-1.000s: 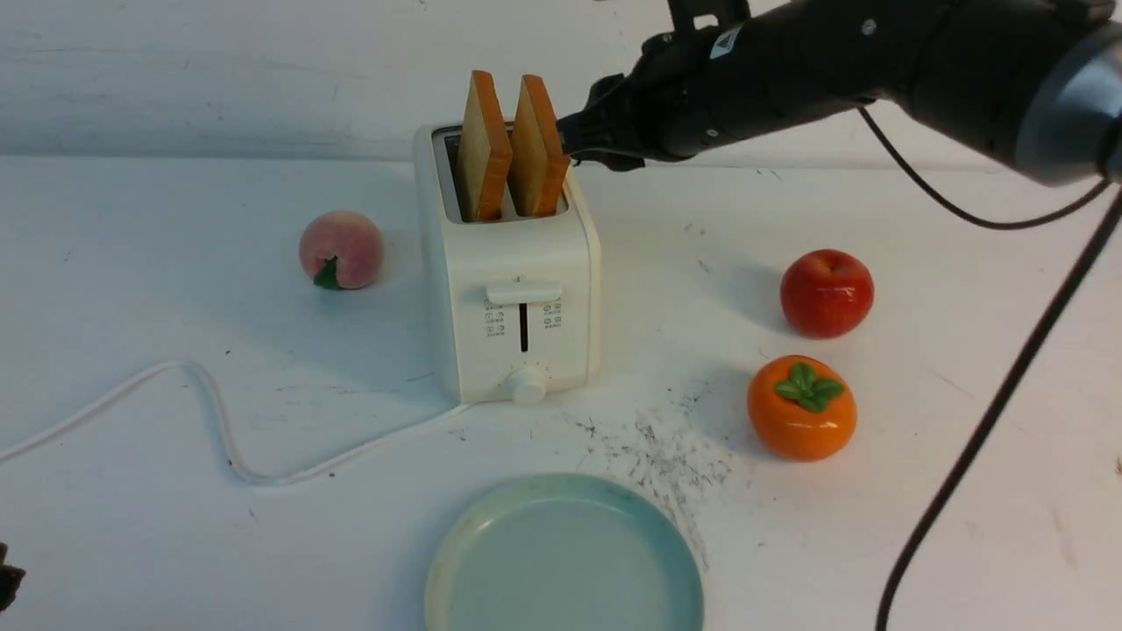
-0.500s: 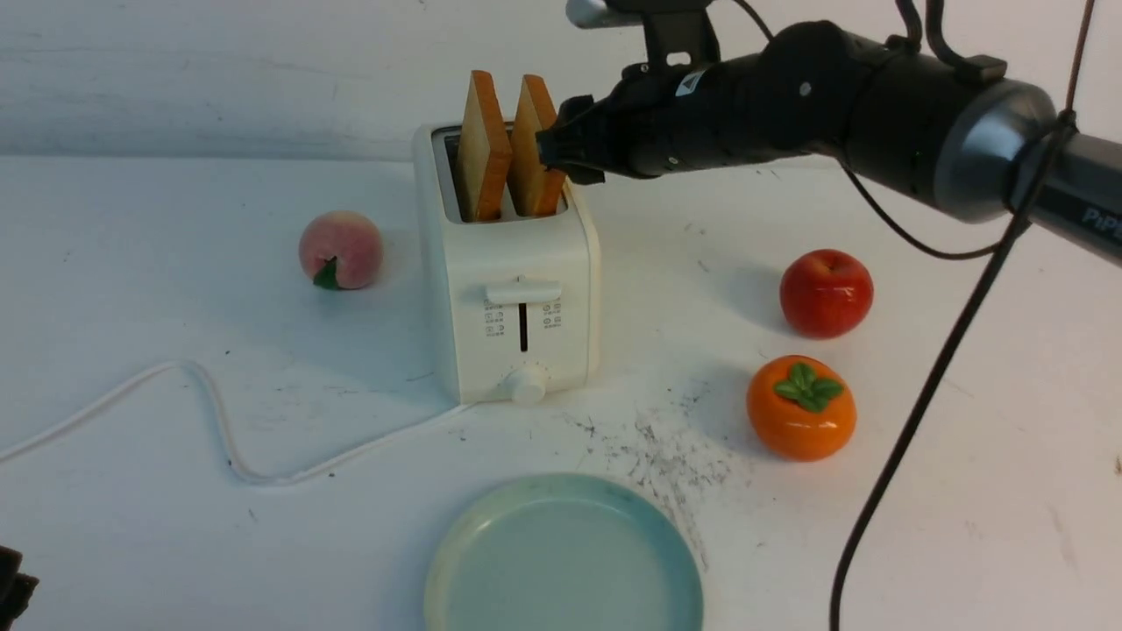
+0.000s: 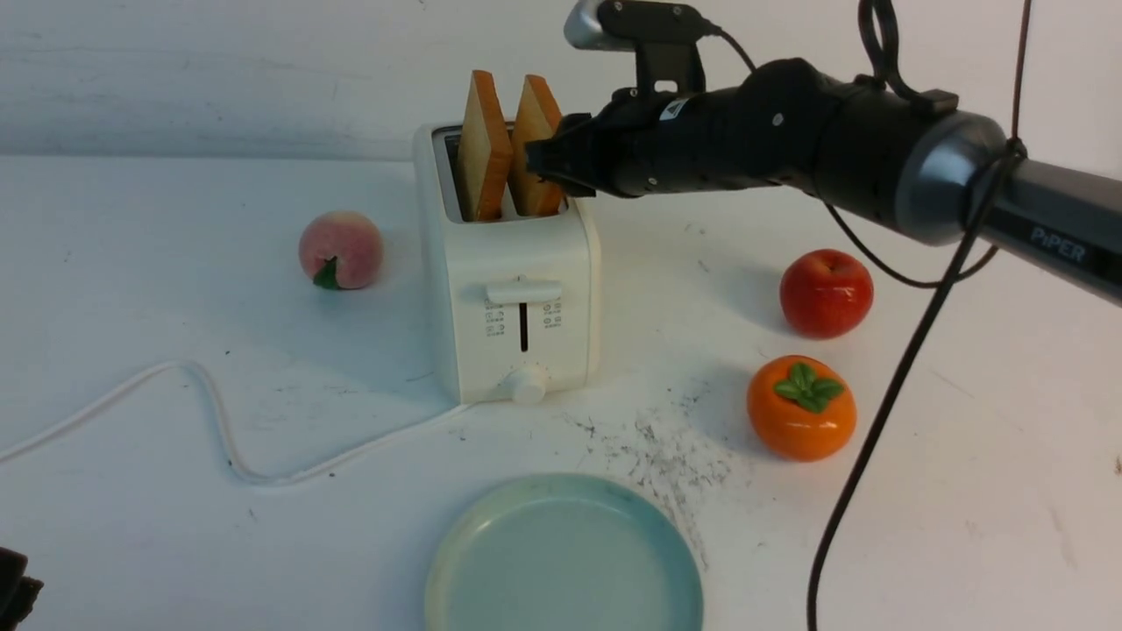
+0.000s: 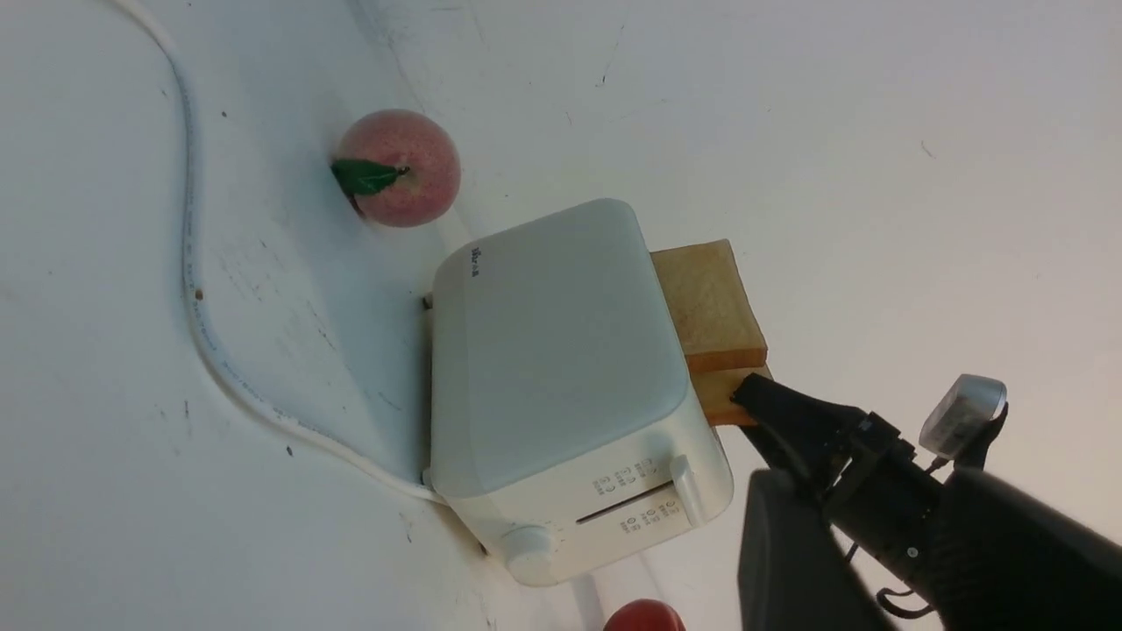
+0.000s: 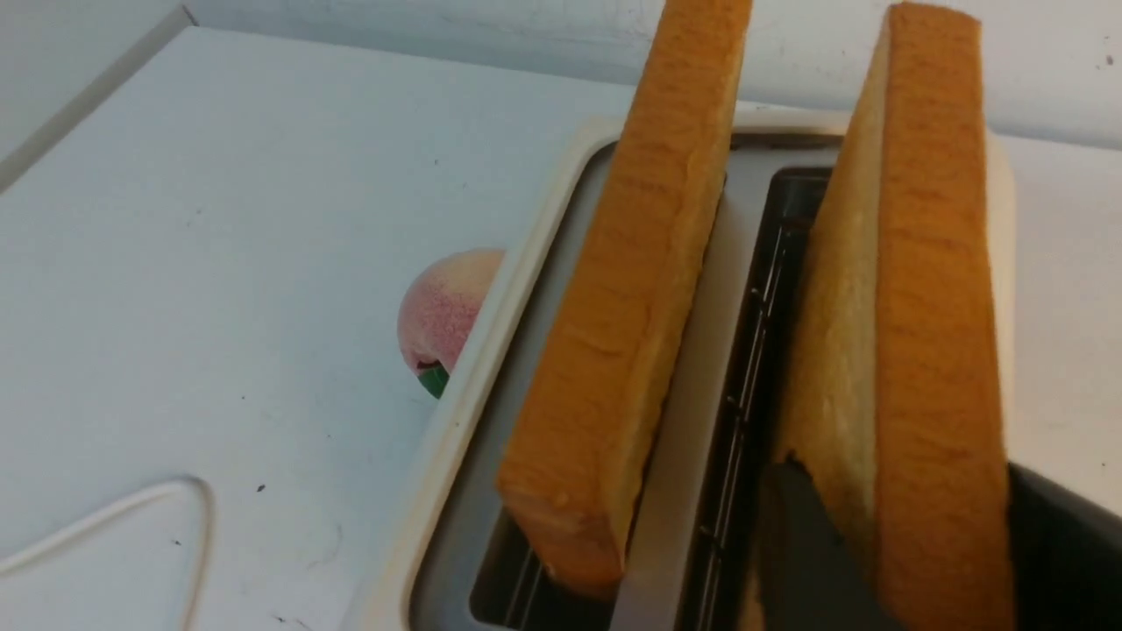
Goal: Take toasted bread from bread machine on white table place on plate.
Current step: 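Grasp the toast slice in the toaster and pull it up out of the slot with the right gripper, then place the held slice of bread on top of the slice on the plate with the right gripper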
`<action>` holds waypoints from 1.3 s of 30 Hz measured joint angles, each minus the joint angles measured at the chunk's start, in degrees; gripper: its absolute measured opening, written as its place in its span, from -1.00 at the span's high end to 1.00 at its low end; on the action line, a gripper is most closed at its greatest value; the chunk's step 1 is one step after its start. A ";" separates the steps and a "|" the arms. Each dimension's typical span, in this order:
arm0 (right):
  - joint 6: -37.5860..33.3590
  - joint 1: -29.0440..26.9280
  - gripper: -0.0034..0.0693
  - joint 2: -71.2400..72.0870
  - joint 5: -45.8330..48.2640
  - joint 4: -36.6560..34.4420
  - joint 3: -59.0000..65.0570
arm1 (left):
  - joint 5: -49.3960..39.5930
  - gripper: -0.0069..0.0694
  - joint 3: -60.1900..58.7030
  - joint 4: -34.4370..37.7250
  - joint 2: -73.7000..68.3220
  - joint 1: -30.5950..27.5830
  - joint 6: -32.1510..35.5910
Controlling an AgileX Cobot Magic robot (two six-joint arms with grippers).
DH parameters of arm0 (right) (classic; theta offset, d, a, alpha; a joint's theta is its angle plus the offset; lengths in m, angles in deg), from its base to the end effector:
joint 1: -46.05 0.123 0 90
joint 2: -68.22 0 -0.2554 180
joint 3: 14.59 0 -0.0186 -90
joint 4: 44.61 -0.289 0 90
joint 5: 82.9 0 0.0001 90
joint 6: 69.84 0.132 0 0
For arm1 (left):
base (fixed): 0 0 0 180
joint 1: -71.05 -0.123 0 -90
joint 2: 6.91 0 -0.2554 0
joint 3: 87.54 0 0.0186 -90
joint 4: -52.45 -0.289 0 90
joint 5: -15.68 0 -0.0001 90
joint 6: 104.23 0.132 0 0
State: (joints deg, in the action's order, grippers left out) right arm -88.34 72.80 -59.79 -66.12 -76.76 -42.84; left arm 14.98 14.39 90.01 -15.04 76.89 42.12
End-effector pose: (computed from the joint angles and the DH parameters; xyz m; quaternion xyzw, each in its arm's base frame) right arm 0.4947 0.2721 0.2403 -0.1451 0.8250 0.2432 0.4891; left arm 0.1651 -0.0179 0.2042 -0.3686 0.5795 -0.4547 0.5670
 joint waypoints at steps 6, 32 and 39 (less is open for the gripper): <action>0.06 0.21 0.59 0.77 0.79 0.05 -0.05 | -6.21 0.32 0.41 0.00 0.00 0.00 0.05; 9.83 -6.52 0.59 39.99 54.97 18.08 6.27 | -56.21 0.83 54.98 -6.98 -52.04 0.00 17.13; 4.03 -6.34 0.59 46.46 48.13 0.60 32.18 | -57.25 0.82 63.56 -5.18 -66.37 0.00 22.77</action>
State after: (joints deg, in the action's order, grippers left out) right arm -84.31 66.46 -13.33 -17.98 -76.16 -10.66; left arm -42.27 77.96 84.83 -81.41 76.89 64.89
